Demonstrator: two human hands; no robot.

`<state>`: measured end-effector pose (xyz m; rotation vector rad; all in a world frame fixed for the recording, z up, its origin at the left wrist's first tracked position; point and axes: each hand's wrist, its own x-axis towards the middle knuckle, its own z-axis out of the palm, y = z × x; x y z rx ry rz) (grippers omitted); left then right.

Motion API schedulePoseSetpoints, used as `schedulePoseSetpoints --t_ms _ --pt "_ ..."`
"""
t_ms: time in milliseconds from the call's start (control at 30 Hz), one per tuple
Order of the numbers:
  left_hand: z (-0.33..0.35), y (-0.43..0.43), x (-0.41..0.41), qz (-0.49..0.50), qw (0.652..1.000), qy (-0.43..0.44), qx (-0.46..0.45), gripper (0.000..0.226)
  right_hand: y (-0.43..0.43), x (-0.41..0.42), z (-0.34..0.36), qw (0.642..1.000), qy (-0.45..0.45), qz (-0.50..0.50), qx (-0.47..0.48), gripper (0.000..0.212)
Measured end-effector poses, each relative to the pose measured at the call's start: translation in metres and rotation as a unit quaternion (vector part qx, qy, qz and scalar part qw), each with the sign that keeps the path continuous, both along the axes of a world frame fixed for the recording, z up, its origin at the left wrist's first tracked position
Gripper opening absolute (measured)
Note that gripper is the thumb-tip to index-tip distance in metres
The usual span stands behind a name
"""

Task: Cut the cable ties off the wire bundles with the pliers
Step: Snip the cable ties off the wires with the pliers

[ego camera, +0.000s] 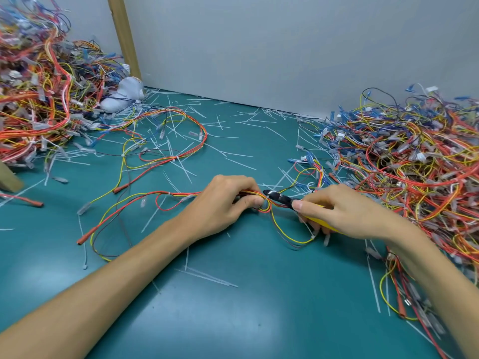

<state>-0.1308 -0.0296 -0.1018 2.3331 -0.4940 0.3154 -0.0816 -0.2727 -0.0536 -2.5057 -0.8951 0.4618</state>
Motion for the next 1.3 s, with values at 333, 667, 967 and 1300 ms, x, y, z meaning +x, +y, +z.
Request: schedulePoseSetpoints --t_ms 333,667,967,1300 --pt "-0.003 -0.005 -0.004 0.058 0.995 -0.028 0.077 0.026 0.000 0.009 0.003 0.978 0.202 -0.016 0.039 0.062" --pt "-0.001 -0.006 -0.006 0.082 0.994 0.009 0.068 0.031 0.005 -0.007 0.022 0.977 0.208 -0.017 -0.038 0.069" --pt "-0.002 -0.003 -0.004 0.071 0.996 0.047 0.036 0.029 0.009 -0.006 0.009 0.994 0.087 -0.028 -0.054 0.065" --pt "-0.001 -0.001 -0.004 0.051 0.996 0.057 0.047 0.028 0.008 -0.004 0.009 0.994 0.092 -0.022 -0.061 0.057"
